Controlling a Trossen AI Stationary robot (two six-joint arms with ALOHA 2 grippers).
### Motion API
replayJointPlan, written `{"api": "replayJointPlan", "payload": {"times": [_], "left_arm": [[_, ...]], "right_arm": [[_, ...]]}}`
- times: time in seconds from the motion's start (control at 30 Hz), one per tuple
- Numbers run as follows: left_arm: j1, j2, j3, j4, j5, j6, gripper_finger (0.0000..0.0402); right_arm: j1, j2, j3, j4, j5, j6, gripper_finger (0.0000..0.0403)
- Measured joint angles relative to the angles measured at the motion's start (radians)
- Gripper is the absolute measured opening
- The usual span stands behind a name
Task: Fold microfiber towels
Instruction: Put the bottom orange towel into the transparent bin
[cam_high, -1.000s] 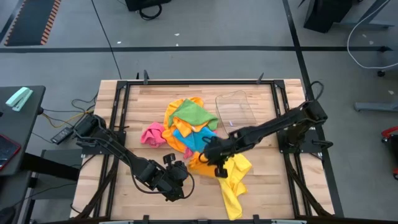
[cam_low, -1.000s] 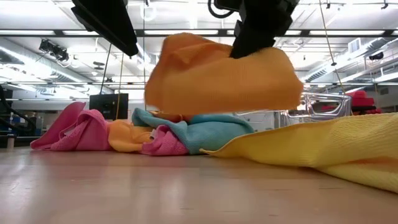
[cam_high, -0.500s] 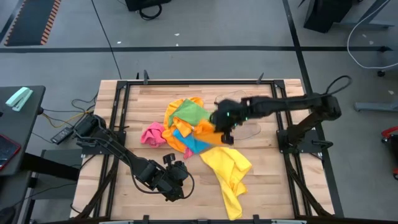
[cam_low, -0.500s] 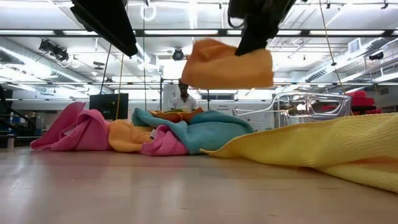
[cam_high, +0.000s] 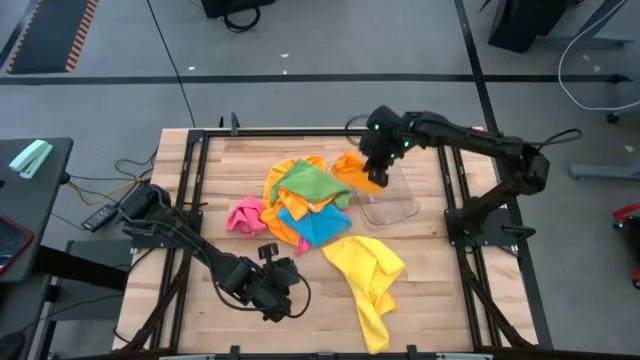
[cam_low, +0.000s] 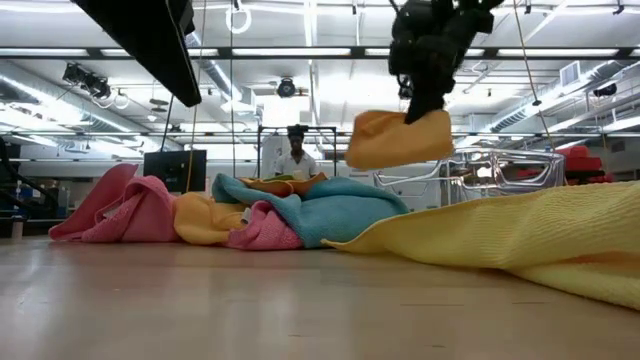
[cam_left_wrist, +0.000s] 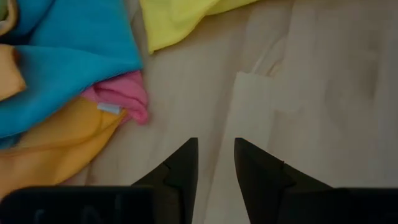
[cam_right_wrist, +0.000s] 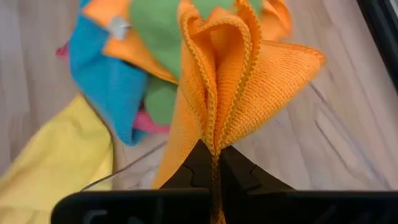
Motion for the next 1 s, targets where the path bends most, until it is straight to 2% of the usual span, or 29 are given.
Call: {"api": "replayJointPlan", "payload": {"times": [0.2,0.5,0.7,1.0], "left_arm": [[0.032,-0.005,0.0,-0.03,-0.008,0.026,0.011],[0.073,-0.013,0.0,-0.079,-0.066,0.113,0.0109],[0.087,-0.048,0.0,-0.163,-0.146,0.078,0.0109],[0.142,-0.047,0.0,-0.138,-0.211,0.124,0.0091]], "right_arm": [[-0.061,-0.002,-0.034,-0.028,-0.004,0.175,0.0011],[-0.053,-0.008,-0.097,-0.039,-0.017,0.288,0.0011],[-0.031,-0.118,-0.169,-0.031,-0.024,0.379,0.0011],[-0.03,-0.249,-0.324,0.073,-0.023,0.533,0.0011]]}}
